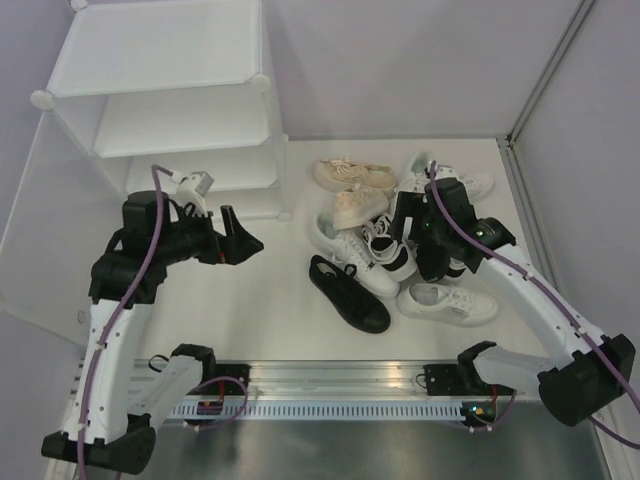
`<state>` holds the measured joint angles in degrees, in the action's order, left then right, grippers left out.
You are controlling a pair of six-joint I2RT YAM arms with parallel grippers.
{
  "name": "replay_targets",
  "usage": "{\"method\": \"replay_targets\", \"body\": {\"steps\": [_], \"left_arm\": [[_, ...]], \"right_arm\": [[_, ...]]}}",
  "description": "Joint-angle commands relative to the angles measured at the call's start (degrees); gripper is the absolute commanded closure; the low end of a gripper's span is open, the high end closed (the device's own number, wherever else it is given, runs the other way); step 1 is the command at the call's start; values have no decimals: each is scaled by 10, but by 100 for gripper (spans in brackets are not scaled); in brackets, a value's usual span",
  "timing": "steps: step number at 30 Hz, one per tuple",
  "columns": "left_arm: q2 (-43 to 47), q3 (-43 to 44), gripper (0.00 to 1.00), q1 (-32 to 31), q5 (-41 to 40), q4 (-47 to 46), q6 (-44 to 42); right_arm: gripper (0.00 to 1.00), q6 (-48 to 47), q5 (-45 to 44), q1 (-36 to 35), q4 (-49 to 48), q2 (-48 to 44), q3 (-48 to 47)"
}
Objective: Place and organize the shoes in the shoe cabinet
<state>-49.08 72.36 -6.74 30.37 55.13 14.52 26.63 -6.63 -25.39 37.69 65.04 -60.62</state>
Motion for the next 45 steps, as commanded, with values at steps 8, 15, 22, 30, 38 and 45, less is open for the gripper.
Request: {"method": "replay_targets", "body": {"steps": [8, 15, 22, 30, 38, 45], "left_arm": [[-49, -168, 0, -107, -84, -136, -9], [-29, -283, 0, -109, -157, -251, 2], [-24, -294, 0, -110, -241, -237, -2], [-15, -296, 0, -109, -258, -233, 2], [-21, -296, 0, -109, -262, -232, 2], [-24, -298, 0, -109, -263, -231, 2]], "right_arm": [[7, 117, -188, -83, -48, 182, -195], [6, 173, -249, -89, 42, 374, -390], [15, 184, -205, -89, 62, 428, -325], [38, 148, -159, -88, 44, 308, -155], [65, 122, -141, -83, -43, 221, -9], [84, 91, -113, -77, -84, 178, 7]]}}
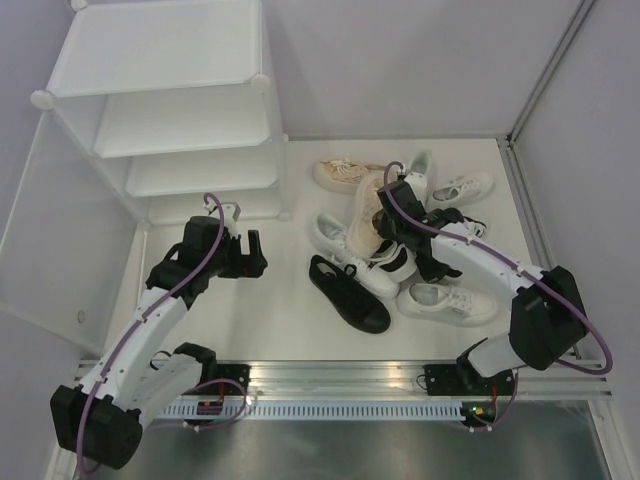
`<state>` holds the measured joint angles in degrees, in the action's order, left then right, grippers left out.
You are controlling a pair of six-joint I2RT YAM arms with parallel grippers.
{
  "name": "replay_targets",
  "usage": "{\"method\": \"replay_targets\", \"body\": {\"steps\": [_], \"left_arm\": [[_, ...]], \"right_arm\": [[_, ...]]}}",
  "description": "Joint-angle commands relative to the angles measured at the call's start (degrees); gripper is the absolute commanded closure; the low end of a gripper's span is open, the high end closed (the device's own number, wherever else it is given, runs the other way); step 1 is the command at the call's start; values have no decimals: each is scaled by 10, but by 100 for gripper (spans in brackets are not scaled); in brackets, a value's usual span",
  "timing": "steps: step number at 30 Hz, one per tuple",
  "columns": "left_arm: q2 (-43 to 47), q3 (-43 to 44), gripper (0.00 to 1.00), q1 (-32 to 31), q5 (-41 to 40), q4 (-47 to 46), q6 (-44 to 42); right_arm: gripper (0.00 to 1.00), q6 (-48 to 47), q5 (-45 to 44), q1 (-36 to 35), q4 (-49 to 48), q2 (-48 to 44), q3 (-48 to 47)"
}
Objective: Place and organize the shoes in the shoe cabinet
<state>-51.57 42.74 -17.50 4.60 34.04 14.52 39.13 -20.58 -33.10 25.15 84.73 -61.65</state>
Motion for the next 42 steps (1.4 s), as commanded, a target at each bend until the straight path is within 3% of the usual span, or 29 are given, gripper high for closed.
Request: {"method": "replay_targets", "body": {"steps": [1, 6, 10, 22, 30, 39, 42], "left_arm": [[1, -1, 0, -2, -6, -20, 2], [-5, 0, 0, -2, -12, -20, 2], [-8, 0, 0, -2, -14, -20, 2], [-16, 1, 0, -1, -26, -17, 3], [-16, 1, 0, -2, -30, -17, 5], [-23, 3, 0, -1, -31, -16, 7], [-24, 2, 0, -2, -32, -14, 7]], "right_arm": [[88, -41, 22, 0, 39, -24, 15], [100, -71, 11, 16, 41, -53, 2], [99, -100, 26, 50, 44, -69, -9], [100, -136, 126, 29, 25, -120, -18], [100, -55, 121, 17, 47, -84, 13], [68, 9, 48, 17, 82, 3, -16], [68, 11, 45, 17, 88, 32, -22]]}}
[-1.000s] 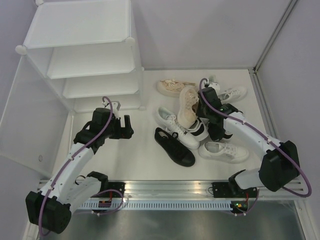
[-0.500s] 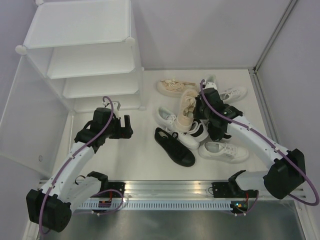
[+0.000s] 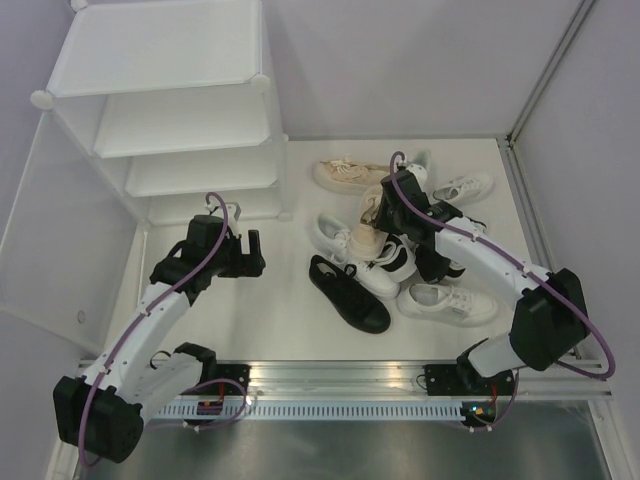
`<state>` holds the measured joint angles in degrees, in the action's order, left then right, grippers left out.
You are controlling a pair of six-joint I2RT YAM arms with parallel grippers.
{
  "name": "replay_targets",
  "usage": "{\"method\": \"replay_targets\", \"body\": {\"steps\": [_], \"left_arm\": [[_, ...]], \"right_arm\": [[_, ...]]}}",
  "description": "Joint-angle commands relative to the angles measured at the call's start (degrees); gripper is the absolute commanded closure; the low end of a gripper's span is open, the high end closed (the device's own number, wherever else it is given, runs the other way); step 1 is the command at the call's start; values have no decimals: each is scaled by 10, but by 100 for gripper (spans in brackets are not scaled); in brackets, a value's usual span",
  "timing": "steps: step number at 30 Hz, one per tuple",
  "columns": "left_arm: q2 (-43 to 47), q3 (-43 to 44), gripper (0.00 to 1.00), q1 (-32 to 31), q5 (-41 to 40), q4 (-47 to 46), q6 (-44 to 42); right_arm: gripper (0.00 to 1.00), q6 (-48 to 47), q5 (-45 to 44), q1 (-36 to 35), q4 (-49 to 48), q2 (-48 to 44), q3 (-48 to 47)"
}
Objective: Place and organize the shoes in the shoe cabinet
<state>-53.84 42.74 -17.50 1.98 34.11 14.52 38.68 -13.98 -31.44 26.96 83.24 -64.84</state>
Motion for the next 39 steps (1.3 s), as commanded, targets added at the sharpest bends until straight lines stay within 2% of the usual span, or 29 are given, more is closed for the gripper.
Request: {"method": "replay_targets", "body": {"steps": [1, 5, 9, 10, 14, 21, 25, 32, 36, 39], "left_arm": [[-2, 3, 0, -2, -5, -16, 7], [-2, 3, 0, -1, -7, -16, 7], [-2, 3, 0, -2, -5, -16, 7], [-1, 3, 0, -2, -4, -15, 8], [-2, 3, 0, -2, -3, -15, 7], [5, 5, 0, -2, -11, -11, 21], [10, 21, 0, -3, 31, -2, 56], [27, 86, 3, -23, 39, 80, 134], [28, 100, 4, -77, 50, 84, 186], [6, 109, 4, -152, 7, 79, 232]], "right_arm": [[68, 18, -24, 2, 70, 57, 10], [68, 14, -22, 1, 81, 83, 4], [98, 4, -46, 2, 90, 64, 6], [99, 2, -49, 1, 92, 46, 7], [99, -38, -54, 2, 107, 5, -10], [100, -61, 14, -33, 55, -67, -20], [100, -30, 6, -85, 21, -71, -11], [100, 49, -53, -164, -37, -70, 34], [100, 95, -89, -190, -34, -65, 60], [100, 119, -118, -191, -18, -82, 81]]}}
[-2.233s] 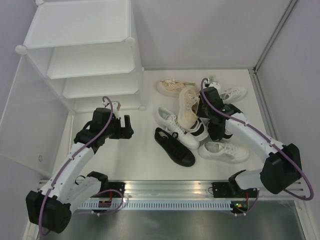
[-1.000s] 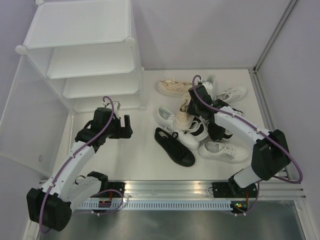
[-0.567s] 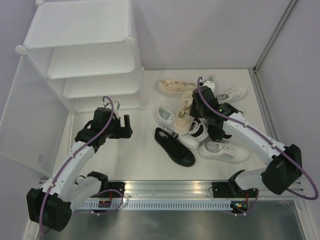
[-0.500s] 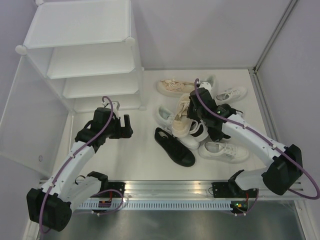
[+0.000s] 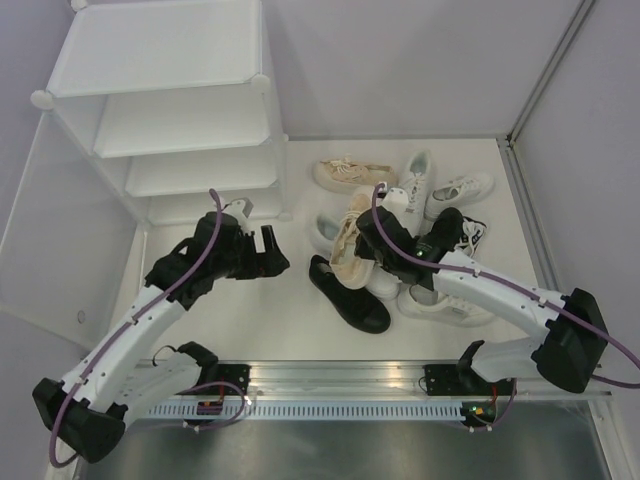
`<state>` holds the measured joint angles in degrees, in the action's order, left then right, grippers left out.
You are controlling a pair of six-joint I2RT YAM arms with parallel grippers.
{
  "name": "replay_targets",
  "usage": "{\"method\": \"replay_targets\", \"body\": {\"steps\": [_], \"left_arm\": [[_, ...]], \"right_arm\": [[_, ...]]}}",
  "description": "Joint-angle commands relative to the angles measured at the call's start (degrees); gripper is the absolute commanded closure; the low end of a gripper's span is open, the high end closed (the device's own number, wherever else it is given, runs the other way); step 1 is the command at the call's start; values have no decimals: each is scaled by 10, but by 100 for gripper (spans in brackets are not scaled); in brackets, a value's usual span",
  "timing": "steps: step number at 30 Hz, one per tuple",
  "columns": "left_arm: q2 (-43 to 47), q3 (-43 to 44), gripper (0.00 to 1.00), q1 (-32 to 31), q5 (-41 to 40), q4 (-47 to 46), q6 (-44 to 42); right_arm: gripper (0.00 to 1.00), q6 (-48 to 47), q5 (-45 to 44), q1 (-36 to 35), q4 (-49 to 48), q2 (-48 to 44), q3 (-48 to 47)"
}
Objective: Place and organize the shoes in the shoe cabinet
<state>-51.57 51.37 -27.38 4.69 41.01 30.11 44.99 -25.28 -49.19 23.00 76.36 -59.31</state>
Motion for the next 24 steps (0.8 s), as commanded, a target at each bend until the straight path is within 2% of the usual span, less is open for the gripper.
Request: {"method": "replay_targets", "body": {"steps": [1, 2, 3, 5, 11, 15, 17, 24], "left_arm": [[-25, 25, 4, -73, -34, 6, 86], [-33, 27, 4, -109, -44, 2, 107], [-48, 30, 5, -125, -75, -14, 115], [-68, 33, 6, -157, -86, -34, 138], [-151, 93, 10, -214, -116, -100, 159], [-176, 130, 13, -218, -128, -106, 159], [-183, 137, 18, -217, -135, -116, 155], [-257, 169, 21, -231, -129, -121, 146]], "right_arm": [[100, 59, -14, -13, 24, -20, 35], [100, 59, -23, -13, 26, -26, 39], [100, 58, -33, -13, 29, -37, 45], [99, 55, -37, -13, 34, -43, 49], [99, 42, -32, -13, 34, -52, 70], [99, 41, -28, -13, 22, -66, 92], [98, 38, -28, -13, 19, -74, 103], [90, 33, -21, -13, 9, -89, 113]]}}
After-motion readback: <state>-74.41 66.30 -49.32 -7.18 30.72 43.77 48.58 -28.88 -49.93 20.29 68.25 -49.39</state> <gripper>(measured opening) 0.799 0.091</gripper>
